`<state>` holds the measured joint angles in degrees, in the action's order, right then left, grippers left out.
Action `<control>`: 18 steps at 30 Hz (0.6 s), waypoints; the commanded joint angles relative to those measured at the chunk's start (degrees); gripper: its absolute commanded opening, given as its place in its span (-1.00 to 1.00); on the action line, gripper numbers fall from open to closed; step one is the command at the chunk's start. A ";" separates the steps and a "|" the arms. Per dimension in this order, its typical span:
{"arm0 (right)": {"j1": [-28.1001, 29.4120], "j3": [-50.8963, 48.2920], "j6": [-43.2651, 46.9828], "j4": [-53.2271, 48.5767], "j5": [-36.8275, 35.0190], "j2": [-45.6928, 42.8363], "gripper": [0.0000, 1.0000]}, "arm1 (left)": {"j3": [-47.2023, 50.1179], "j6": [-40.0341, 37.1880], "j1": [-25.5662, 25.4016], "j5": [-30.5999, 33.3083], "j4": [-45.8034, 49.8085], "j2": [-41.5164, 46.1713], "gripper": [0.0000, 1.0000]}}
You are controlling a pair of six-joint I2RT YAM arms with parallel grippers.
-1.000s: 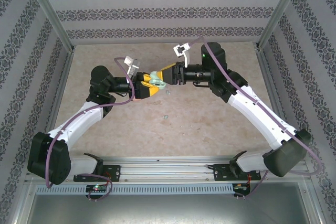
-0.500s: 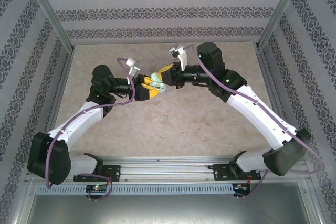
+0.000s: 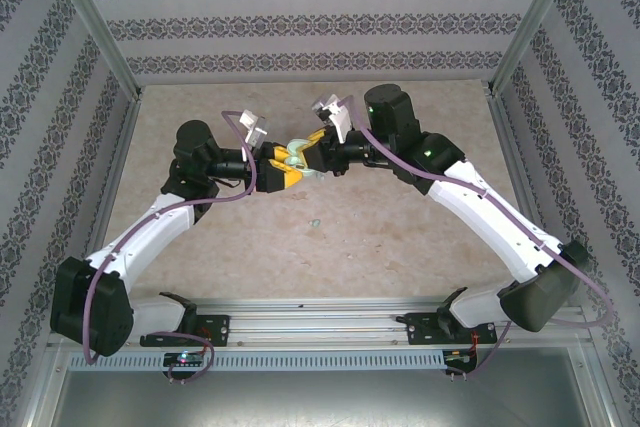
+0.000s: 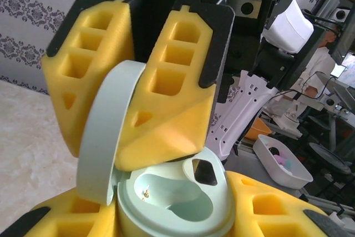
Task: Insert the wireless bluetooth earbuds into the charging case
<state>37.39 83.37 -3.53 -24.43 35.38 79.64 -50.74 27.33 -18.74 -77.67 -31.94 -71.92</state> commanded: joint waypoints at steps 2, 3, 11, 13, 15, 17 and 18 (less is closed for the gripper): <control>0.12 1.70 2.09 -0.53 1.38 -0.17 -0.77 | -2.13 -8.16 -0.07 0.50 6.67 3.05 -0.69; 0.26 1.79 2.65 -0.62 0.97 -0.39 -0.81 | -2.31 -10.30 -0.09 1.09 9.37 3.49 -0.66; 3.91 0.33 11.28 -0.16 -6.07 -3.06 -0.90 | -3.14 -21.61 -0.08 5.04 21.62 6.56 -0.04; 4.58 -0.04 12.54 0.29 -7.06 -3.50 -0.91 | -2.72 -22.10 -0.09 5.38 21.57 7.13 0.25; 4.85 -0.35 13.43 0.60 -7.59 -3.74 -0.91 | -2.16 -23.08 -0.08 5.99 21.65 7.86 0.46; 5.14 -0.66 14.38 0.69 -8.07 -4.00 -0.91 | -1.70 -24.20 -0.02 6.23 22.07 8.61 0.56; 5.19 -0.80 14.96 0.61 -8.29 -4.09 -0.91 | -1.65 -24.85 -0.03 6.30 22.63 8.98 0.58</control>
<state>42.04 83.33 8.10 -24.64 29.08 76.86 -52.34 6.61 -18.74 -71.96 -11.16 -64.73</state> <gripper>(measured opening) 0.119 0.785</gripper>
